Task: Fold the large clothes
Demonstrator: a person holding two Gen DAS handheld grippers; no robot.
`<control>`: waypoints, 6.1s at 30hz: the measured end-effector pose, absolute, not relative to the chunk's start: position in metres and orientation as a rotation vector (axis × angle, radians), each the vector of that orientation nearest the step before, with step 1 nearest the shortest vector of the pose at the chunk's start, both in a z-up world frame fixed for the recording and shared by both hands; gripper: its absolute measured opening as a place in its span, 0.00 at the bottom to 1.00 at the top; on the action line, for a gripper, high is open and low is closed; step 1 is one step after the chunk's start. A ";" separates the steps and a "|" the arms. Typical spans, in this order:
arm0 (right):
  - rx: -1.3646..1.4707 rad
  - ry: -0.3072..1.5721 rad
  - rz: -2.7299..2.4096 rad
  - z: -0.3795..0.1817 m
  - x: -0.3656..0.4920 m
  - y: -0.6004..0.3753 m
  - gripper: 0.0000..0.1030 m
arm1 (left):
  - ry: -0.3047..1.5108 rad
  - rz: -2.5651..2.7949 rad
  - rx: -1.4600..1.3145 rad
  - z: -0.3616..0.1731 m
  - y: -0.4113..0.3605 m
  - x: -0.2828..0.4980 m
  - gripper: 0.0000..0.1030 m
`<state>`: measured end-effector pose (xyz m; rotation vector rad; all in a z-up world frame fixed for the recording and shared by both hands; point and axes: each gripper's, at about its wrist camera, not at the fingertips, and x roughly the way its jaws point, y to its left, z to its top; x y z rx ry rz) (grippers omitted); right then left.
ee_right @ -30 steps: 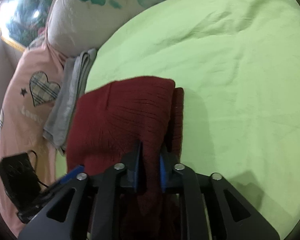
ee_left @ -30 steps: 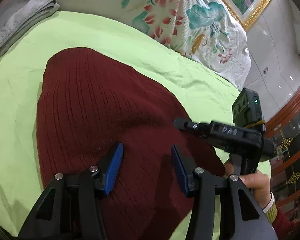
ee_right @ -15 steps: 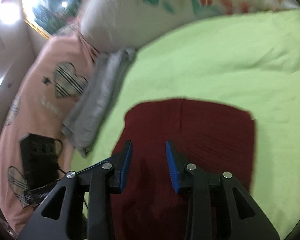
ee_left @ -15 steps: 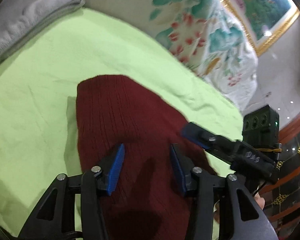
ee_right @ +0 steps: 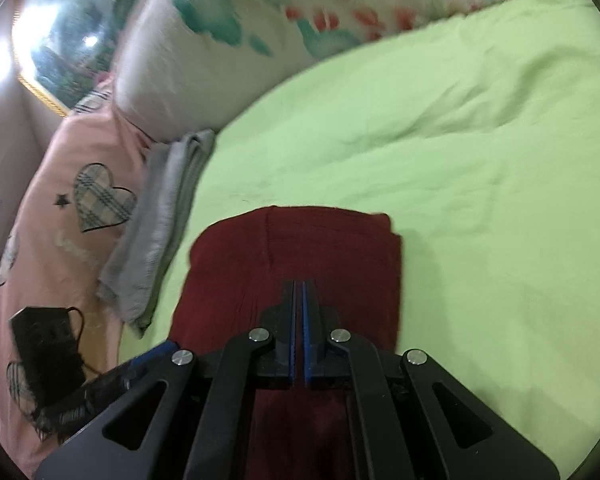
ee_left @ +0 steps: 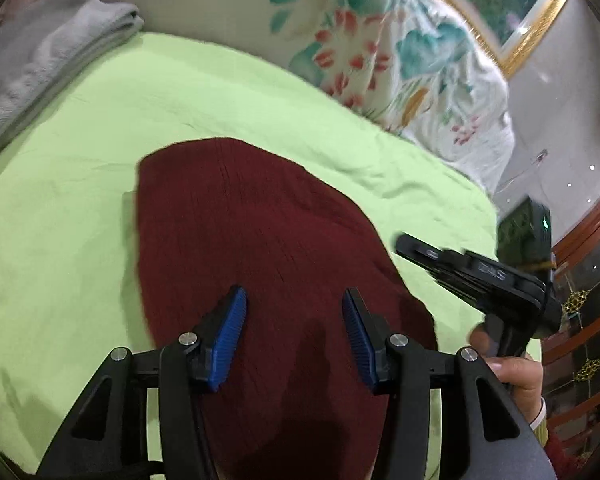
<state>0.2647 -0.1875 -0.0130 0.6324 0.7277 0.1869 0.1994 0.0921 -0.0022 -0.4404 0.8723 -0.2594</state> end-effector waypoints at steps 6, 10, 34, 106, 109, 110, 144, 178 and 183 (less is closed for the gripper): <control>0.586 0.719 0.283 -0.003 0.200 -0.173 0.03 | 0.814 -0.344 -0.466 0.003 0.092 0.142 0.48; 0.531 0.824 0.279 -0.028 0.201 -0.150 0.03 | 0.842 -0.331 -0.357 -0.007 0.073 0.123 0.48; 0.524 0.763 0.237 -0.021 0.203 -0.139 0.04 | 0.857 -0.322 -0.316 -0.022 0.066 0.107 0.55; 0.281 0.745 0.176 0.012 0.161 -0.111 0.71 | 0.910 0.201 -0.129 0.023 0.107 0.046 0.81; 0.296 0.752 0.170 0.009 0.174 -0.117 0.71 | 0.915 0.184 -0.158 0.023 0.111 0.056 0.81; 0.312 0.755 0.162 0.007 0.182 -0.122 0.71 | 0.917 0.172 -0.172 0.023 0.112 0.062 0.82; 0.443 0.771 0.110 0.000 0.216 -0.160 0.70 | 0.941 0.131 -0.183 0.012 0.094 0.129 0.80; 0.119 0.842 0.237 0.016 0.080 -0.109 0.80 | 0.878 0.212 0.012 0.055 0.067 -0.017 0.83; 0.092 0.747 0.228 0.048 0.069 -0.111 1.00 | 0.833 0.193 0.028 0.077 0.068 -0.015 0.95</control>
